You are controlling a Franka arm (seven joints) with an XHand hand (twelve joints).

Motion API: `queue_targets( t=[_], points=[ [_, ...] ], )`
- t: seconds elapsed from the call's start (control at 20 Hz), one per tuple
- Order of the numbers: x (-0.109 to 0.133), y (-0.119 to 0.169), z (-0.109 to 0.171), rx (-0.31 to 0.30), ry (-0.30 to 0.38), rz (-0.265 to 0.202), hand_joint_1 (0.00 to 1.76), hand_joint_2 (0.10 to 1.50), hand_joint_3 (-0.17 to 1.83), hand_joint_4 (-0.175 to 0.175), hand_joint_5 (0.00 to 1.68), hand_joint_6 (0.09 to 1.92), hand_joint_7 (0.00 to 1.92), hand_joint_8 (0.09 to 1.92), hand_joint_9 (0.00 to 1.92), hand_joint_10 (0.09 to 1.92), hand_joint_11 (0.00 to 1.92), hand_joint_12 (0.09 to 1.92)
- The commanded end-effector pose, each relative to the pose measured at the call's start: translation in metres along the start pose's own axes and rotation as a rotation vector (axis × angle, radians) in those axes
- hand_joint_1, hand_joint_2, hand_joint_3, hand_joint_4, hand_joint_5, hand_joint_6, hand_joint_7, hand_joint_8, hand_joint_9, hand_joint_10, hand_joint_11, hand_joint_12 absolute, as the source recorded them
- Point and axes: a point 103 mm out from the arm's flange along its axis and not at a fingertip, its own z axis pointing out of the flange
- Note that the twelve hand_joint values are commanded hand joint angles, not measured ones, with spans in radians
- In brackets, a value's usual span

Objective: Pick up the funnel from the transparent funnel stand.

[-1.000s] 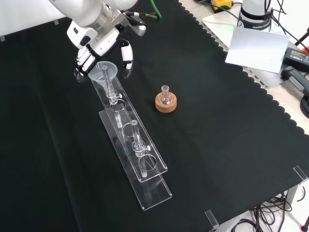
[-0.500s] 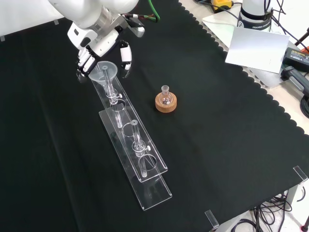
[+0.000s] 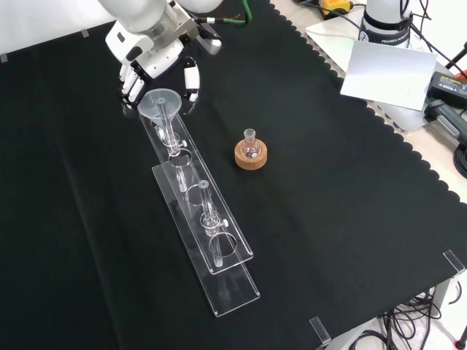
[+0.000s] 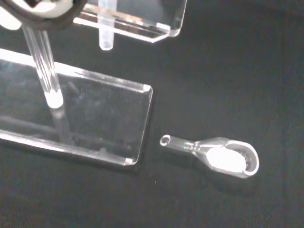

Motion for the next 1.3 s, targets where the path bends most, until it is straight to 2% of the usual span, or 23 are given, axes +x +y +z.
queue_targets(
  t=[0.05,0.35,0.65,1.05,1.3],
  points=[
    [0.008,-0.01,-0.024,-0.151,-0.057,0.016,0.76,0.8,0.48,0.064,0.89,0.52,0.48,0.63,0.76,0.49,0.63,1.29],
    [0.01,-0.029,-0.057,-0.134,-0.086,0.028,0.76,0.82,0.48,0.072,0.91,0.61,0.5,0.64,0.78,0.48,0.65,1.27],
    [0.019,-0.06,-0.082,-0.147,-0.103,0.055,0.76,0.82,0.48,0.071,0.91,0.63,0.5,0.64,0.78,0.48,0.65,1.26],
    [0.034,-0.099,-0.096,-0.17,-0.085,0.1,0.75,0.82,0.48,0.072,0.91,0.64,0.5,0.64,0.79,0.49,0.65,1.26],
    [0.021,-0.125,-0.091,-0.179,-0.041,0.151,0.75,0.82,0.49,0.072,0.91,0.65,0.5,0.64,0.8,0.49,0.66,1.26]
  ],
)
